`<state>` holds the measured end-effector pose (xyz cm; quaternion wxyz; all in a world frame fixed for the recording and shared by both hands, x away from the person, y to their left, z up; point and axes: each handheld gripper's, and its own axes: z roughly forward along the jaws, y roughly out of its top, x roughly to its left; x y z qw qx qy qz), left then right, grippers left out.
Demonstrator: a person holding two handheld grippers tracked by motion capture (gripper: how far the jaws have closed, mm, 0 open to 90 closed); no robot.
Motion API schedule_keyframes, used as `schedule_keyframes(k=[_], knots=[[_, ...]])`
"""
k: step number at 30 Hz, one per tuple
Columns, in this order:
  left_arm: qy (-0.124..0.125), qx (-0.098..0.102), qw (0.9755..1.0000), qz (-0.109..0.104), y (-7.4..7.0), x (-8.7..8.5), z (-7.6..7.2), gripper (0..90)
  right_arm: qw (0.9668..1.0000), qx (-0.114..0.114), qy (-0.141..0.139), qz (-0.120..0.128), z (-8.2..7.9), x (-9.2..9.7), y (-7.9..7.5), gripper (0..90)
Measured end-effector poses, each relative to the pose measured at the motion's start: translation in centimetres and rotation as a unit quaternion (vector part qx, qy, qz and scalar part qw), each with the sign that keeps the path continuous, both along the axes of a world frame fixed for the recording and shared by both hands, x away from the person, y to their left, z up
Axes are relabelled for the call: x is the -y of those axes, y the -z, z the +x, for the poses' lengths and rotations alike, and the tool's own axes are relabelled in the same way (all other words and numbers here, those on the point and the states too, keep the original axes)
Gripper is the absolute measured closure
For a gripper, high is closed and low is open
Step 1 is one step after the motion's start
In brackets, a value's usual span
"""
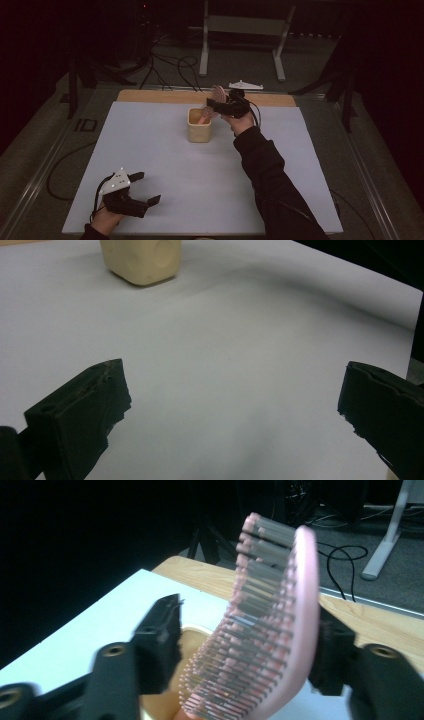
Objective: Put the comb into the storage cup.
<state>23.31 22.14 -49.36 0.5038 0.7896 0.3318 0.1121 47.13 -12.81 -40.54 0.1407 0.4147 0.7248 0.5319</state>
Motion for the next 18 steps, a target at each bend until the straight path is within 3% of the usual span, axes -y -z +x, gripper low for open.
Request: schedule_keyframes(k=[4,10,18], knots=[[0.000,0.001,1.0000,0.001,0.0,0.0,0.0,0.4,1.0000,-0.006,-0.002,-0.007,-0.1,0.1,-0.3,19.3],[0.000,0.000,1.0000,0.001,0.0,0.0,0.0,0.4,0.9997,-0.013,-0.012,-0.018,-0.2,0.5,-0.2,9.1],[0.001,0.002,1.0000,0.002,0.0,0.0,0.1,0.4,0.9994,-0.009,-0.019,-0.028,-0.5,1.1,0.2,9.0]])
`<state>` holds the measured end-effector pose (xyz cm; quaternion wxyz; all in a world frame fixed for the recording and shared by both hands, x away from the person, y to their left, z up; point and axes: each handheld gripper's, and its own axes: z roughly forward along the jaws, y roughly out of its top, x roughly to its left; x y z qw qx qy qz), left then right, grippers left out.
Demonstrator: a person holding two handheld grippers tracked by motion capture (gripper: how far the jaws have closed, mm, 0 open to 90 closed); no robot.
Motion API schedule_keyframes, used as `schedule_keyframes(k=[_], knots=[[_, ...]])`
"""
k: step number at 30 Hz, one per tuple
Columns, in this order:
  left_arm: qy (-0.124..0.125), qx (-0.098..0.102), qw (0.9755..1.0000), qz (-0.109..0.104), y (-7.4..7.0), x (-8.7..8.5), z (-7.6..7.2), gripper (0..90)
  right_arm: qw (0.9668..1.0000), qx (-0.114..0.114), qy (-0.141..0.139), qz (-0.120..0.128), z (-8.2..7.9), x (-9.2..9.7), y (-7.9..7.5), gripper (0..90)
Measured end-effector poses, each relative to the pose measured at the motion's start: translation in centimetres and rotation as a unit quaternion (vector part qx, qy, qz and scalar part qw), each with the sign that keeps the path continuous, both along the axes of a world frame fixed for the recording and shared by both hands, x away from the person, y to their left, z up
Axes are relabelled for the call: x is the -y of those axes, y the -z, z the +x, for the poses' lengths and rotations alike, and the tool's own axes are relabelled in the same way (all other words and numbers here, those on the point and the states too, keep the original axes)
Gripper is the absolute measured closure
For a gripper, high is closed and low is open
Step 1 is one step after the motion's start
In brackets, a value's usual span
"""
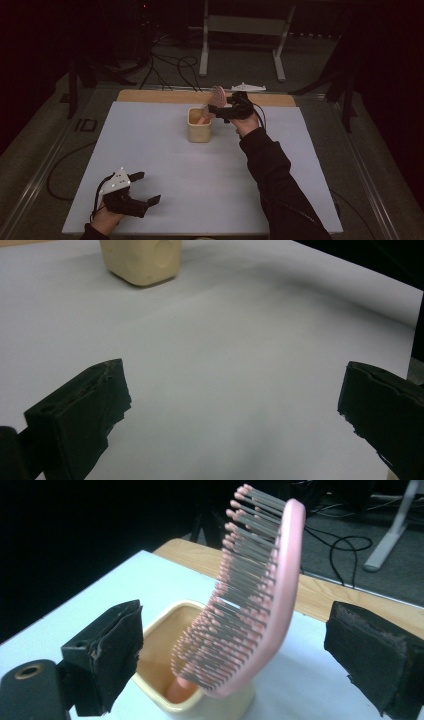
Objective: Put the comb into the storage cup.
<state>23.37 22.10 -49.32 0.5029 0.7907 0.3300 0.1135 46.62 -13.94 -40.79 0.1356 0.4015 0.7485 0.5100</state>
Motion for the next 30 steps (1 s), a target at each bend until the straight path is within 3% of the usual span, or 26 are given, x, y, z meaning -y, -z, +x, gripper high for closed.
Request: schedule_keyframes(k=[30], knots=[[0.008,-0.001,1.0000,0.001,0.0,0.4,0.4,0.4,0.9995,0.018,-0.006,-0.023,-2.0,2.4,0.3,9.1]])
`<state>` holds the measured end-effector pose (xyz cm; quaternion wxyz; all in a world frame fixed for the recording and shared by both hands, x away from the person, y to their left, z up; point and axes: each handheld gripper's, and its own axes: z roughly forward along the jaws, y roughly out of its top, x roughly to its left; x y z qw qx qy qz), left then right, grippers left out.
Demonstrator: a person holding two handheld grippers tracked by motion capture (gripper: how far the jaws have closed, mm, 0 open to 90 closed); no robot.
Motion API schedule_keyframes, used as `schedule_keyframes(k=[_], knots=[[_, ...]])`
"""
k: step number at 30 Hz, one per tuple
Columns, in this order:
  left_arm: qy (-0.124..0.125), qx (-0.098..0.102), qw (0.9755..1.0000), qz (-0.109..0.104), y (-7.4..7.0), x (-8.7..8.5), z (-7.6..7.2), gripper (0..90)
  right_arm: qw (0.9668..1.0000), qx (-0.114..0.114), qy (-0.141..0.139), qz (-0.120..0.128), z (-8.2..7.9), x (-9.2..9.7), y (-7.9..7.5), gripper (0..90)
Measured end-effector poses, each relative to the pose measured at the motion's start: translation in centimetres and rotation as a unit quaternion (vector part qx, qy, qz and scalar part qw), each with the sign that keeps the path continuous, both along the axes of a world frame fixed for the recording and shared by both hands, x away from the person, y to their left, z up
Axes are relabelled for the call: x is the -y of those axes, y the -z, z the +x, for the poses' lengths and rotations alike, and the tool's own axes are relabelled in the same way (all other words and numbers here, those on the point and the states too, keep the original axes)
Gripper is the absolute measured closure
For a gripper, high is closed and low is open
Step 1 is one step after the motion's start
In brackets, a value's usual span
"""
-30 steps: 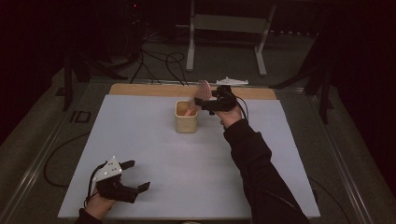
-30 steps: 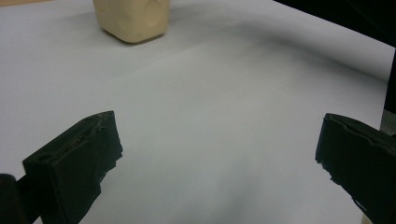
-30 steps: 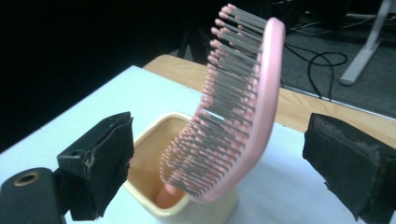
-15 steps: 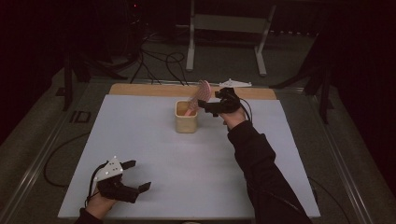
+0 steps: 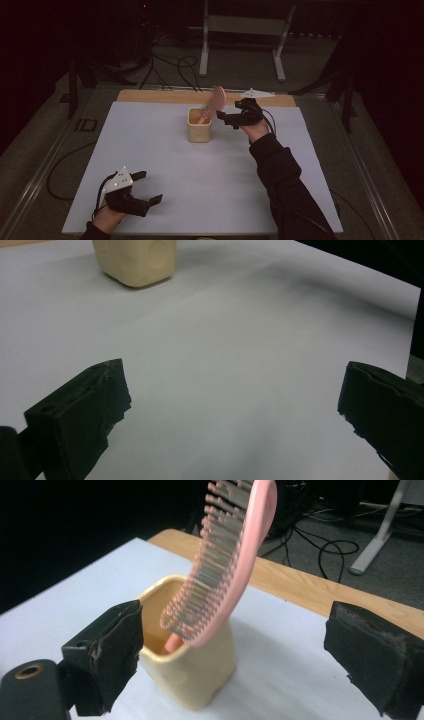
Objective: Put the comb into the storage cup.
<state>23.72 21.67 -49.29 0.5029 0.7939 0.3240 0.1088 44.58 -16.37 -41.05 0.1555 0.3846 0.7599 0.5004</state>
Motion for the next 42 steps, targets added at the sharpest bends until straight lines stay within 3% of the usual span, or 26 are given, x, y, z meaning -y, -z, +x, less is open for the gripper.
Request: schedule_keyframes(k=[13,22,42], knots=[[-0.002,0.000,1.0000,-0.001,0.0,0.0,0.0,0.4,0.9999,-0.001,-0.007,-0.010,-1.6,0.4,1.1,9.1],[-0.001,0.002,1.0000,0.002,-0.1,0.0,0.0,0.4,0.9998,-0.016,-0.009,-0.010,-2.6,1.2,3.2,9.1],[-0.002,0.003,1.0000,0.003,-0.1,0.0,-0.1,0.4,0.9991,-0.028,-0.023,-0.021,-5.4,3.2,5.9,9.1]])
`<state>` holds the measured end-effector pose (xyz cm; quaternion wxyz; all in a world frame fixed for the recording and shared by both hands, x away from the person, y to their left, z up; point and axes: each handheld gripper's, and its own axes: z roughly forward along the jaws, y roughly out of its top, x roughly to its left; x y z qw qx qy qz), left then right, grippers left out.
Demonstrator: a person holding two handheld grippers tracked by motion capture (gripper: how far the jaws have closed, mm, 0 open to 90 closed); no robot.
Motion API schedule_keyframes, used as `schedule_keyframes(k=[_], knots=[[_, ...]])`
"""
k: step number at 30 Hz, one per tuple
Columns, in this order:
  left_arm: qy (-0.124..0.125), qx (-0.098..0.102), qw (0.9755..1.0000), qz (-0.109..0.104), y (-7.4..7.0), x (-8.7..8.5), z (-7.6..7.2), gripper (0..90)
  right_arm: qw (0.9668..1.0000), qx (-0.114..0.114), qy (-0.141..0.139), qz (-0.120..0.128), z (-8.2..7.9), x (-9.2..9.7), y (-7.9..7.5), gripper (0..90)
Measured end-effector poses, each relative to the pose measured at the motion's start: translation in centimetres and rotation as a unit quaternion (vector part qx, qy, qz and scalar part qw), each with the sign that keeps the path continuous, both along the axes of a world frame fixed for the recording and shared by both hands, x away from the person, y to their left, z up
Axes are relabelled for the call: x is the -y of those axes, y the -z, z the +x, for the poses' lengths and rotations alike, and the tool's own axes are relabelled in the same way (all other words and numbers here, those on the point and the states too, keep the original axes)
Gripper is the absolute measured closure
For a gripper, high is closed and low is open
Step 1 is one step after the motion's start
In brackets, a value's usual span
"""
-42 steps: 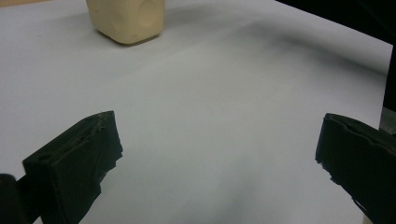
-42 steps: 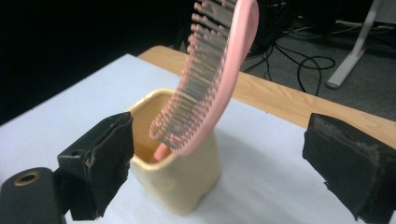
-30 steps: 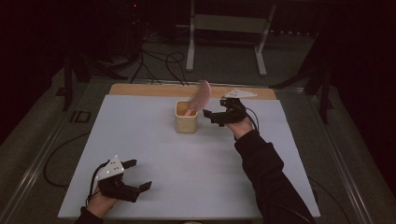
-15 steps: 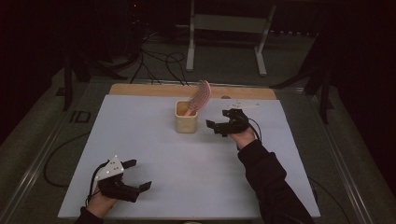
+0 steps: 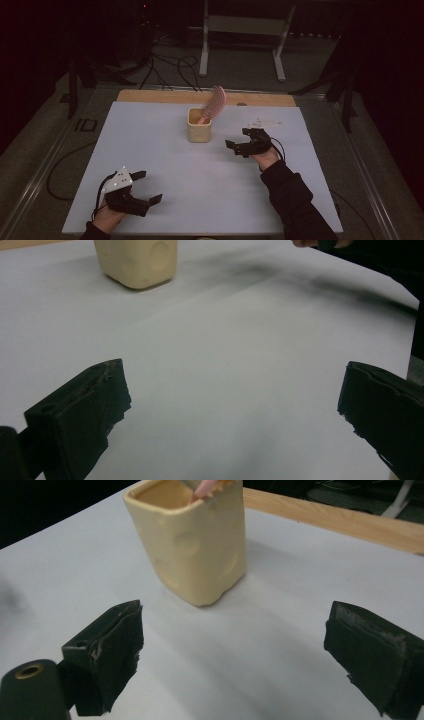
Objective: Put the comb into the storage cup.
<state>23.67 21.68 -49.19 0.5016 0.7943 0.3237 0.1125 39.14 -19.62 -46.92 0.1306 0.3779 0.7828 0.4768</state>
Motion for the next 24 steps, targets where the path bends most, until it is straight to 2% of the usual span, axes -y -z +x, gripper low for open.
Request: schedule_keyframes(k=[14,16,24], knots=[[0.001,0.000,1.0000,0.000,0.0,0.0,0.0,0.4,0.9996,-0.017,-0.018,-0.013,-2.5,0.5,2.6,9.1],[0.000,-0.001,1.0000,0.000,0.0,0.0,0.0,0.4,0.9995,-0.017,-0.019,-0.019,-2.8,0.7,2.8,9.1],[0.001,-0.001,1.0000,0.002,0.0,0.1,0.0,0.4,0.9994,-0.023,-0.021,-0.016,-4.2,1.4,3.5,9.2]])
